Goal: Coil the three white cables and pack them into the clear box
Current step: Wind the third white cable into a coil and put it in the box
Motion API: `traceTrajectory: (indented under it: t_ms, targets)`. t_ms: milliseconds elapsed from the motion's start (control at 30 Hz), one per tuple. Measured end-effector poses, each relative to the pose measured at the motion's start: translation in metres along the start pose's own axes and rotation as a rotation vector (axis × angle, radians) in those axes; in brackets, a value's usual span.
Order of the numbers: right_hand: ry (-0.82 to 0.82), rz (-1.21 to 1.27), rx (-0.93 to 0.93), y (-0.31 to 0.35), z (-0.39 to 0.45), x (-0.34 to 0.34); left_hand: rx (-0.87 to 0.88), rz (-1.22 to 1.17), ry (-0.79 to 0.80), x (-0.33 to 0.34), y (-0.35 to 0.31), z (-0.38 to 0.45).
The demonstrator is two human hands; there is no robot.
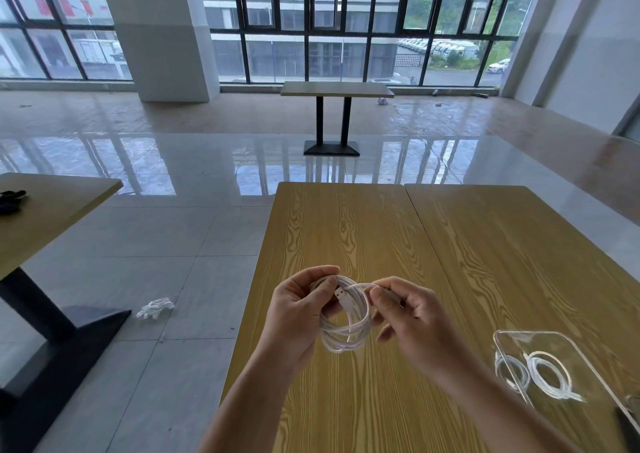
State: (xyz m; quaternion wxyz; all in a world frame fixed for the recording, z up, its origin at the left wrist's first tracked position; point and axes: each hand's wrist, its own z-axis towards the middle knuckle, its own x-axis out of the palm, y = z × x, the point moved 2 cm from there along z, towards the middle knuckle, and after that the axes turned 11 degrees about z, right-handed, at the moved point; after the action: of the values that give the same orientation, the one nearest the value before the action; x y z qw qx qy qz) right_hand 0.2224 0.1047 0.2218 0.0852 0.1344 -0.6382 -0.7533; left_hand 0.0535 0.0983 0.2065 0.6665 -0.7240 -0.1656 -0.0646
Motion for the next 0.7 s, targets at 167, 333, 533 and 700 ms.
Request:
traceTrajectory:
  t_ms: [167, 333, 533, 700]
  targets:
    - [-0.089, 0.151, -0.035, 0.000, -0.004, -0.006, 0.020, 0.039, -0.034, -0.005, -0.001, 0.001]
    - [-0.218, 0.164, 0.117, 0.002, -0.004, -0.008, 0.065, 0.177, -0.058, -0.002, -0.002, 0.000]
    - [-0.038, -0.305, 0.165, 0.009, -0.004, -0.007, 0.154, 0.331, -0.061, 0.003, -0.003, -0.001]
    - [0.282, 0.035, 0.375, 0.007, 0.002, -0.005, 0.184, 0.191, 0.061, 0.007, -0.006, 0.000]
